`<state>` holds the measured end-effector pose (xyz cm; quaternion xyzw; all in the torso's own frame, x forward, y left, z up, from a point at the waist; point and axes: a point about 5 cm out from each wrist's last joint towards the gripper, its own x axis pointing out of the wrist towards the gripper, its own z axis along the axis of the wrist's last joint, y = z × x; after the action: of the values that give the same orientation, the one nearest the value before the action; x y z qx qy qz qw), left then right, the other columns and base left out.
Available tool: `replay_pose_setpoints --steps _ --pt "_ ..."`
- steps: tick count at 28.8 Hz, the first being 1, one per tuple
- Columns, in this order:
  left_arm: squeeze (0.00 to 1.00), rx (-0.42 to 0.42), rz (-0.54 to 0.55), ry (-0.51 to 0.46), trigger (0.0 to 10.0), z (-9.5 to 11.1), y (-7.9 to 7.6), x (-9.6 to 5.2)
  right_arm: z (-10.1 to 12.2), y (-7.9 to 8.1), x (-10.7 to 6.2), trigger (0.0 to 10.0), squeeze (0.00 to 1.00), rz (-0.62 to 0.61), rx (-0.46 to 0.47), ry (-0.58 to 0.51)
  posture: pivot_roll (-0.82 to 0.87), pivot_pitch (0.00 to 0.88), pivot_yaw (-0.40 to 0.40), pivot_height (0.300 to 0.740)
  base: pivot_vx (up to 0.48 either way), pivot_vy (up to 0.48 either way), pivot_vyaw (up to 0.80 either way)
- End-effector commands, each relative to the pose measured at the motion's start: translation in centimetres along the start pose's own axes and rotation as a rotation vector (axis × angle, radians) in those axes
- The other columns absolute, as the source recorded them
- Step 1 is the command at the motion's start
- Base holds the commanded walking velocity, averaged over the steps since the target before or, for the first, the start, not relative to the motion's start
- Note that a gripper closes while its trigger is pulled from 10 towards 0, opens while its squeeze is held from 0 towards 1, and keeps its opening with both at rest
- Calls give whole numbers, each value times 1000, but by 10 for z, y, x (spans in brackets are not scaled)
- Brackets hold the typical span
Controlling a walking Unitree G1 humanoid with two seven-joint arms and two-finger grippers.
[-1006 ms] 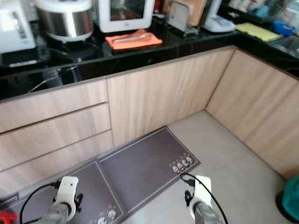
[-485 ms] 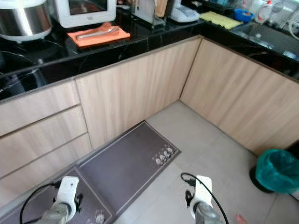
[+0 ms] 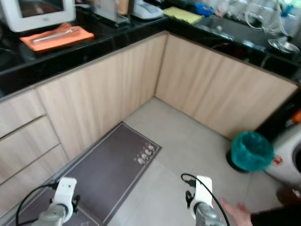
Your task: Kitchen organization
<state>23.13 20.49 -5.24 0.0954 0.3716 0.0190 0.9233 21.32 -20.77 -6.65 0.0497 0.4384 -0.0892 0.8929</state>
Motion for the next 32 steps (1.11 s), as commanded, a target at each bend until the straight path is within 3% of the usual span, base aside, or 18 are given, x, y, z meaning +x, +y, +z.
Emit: replay_pose_setpoints --steps 1,11,18,32 --pt "0 30 -22 10 10000 -3 -7 -1 4 -1 0 10000 0 -3 -5 -10 131 0 -115 740 0 0 -675" --pt "0 17 -35 3 10000 -2 -8 -1 5 -2 0 10000 0 -3 -5 -17 133 0 -114 740 0 0 -620" --pt "0 -1 -29 0 10000 -1 -6 0 6 -3 0 10000 0 -4 -9 -27 127 0 -120 740 0 0 0" --pt "0 1 -23 8 10000 -3 -4 -1 6 -2 0 10000 0 -11 11 -29 120 0 -114 740 312 0 -182"
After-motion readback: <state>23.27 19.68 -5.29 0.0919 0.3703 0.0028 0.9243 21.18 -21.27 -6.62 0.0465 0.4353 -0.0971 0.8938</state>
